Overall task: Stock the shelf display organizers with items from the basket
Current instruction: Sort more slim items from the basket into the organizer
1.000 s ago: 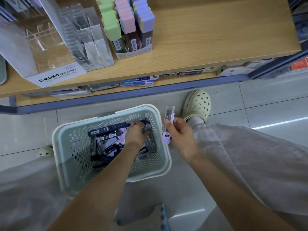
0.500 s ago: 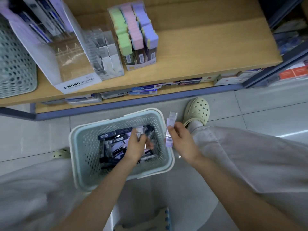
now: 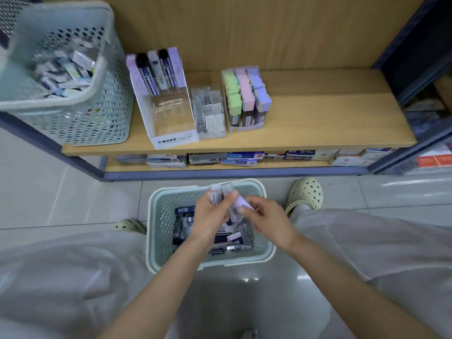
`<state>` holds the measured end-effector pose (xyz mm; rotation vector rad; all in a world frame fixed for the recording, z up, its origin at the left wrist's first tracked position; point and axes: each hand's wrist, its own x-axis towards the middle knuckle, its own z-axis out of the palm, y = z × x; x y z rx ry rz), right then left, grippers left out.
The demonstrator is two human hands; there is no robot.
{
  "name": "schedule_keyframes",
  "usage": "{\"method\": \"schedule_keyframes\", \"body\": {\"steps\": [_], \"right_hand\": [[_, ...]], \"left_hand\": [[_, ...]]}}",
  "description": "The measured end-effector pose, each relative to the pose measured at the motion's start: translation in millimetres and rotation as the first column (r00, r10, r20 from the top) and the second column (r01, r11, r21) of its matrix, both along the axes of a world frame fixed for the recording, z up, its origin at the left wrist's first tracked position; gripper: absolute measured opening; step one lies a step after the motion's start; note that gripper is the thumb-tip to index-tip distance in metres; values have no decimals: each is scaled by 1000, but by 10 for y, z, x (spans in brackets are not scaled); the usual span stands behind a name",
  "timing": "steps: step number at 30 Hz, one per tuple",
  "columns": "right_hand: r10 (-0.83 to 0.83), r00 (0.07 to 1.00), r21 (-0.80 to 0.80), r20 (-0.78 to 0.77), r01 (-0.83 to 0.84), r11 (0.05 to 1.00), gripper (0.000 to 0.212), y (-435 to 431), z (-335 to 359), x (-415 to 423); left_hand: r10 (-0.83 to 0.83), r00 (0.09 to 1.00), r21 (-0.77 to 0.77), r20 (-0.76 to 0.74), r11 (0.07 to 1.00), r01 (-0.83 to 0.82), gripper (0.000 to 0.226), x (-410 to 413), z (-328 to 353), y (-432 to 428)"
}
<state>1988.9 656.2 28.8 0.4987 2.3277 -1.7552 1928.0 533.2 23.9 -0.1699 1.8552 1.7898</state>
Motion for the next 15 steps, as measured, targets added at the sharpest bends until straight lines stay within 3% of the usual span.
{"method": "schedule_keyframes", "body": {"steps": [6, 11, 15], "right_hand": [[99, 995, 309, 29, -103, 945, 32, 42, 298, -206], [62, 998, 221, 19, -65, 973, 16, 55, 533, -393], [87, 992, 321, -88, -55, 945, 15, -3, 726, -666]], "left_hand": [[75, 992, -78, -104, 994, -83, 10, -220, 429, -268], [-17, 955, -131, -296, 991, -23, 15, -486, 868, -522], [-49, 911, -169, -409, 985, -23, 18, -758, 1267, -693]]}}
